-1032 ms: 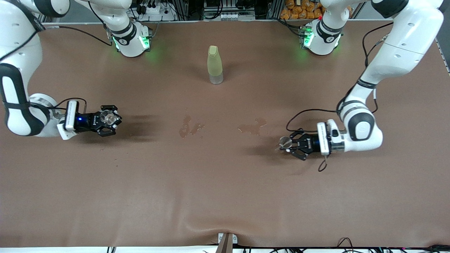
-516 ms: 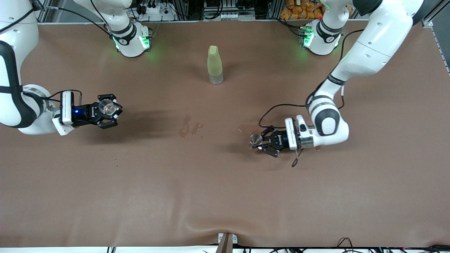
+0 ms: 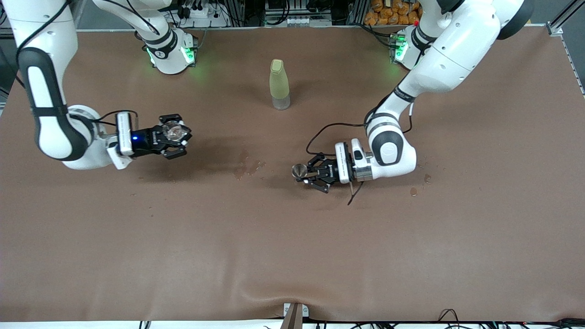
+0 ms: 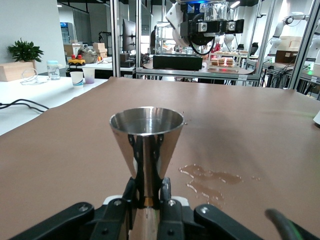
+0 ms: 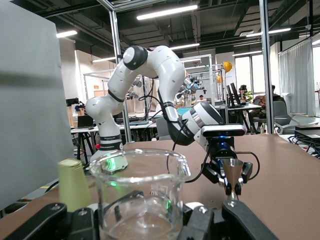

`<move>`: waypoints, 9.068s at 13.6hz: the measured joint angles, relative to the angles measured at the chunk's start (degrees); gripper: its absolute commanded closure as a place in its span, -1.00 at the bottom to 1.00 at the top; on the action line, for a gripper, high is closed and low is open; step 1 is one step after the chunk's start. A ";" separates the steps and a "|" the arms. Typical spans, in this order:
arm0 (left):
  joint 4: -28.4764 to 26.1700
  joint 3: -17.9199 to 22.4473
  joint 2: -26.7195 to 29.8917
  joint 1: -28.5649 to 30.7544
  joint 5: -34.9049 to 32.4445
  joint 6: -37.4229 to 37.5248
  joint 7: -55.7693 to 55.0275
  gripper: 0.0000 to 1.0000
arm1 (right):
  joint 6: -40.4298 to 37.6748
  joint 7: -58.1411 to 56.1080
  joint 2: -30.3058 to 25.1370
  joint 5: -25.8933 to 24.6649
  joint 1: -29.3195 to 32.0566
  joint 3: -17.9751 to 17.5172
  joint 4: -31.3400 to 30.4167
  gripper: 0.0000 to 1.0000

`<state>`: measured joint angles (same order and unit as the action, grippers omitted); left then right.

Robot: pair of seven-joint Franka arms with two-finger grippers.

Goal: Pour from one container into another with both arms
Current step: 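Lift the beaker with the right gripper while the left gripper lifts the jigger, then bring the beaker spout above the jigger held by the left gripper, then tilt the beaker with the right gripper toward the jigger mouth, then pour liquid from the beaker into the jigger held by the left gripper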

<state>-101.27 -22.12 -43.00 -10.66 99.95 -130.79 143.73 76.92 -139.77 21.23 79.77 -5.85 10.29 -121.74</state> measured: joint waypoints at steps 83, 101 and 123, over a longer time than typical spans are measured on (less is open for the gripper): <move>-1.59 -1.02 -1.22 -7.10 4.90 -5.84 8.25 1.00 | 37.25 20.15 -0.36 50.55 -17.98 -23.98 -7.94 1.00; -2.15 -1.16 -0.63 -7.10 4.90 -5.84 8.30 1.00 | 37.18 30.45 -0.37 50.55 -17.98 -24.14 -7.62 1.00; -2.32 -1.17 -0.63 -7.07 4.90 -5.84 8.30 1.00 | 37.14 41.73 -0.38 50.55 -17.99 -24.54 -6.88 1.00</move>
<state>-103.59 -23.28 -43.62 -17.73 104.85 -136.63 152.03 114.06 -98.05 20.85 130.31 -23.84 -14.25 -128.63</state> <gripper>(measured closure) 0.789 0.855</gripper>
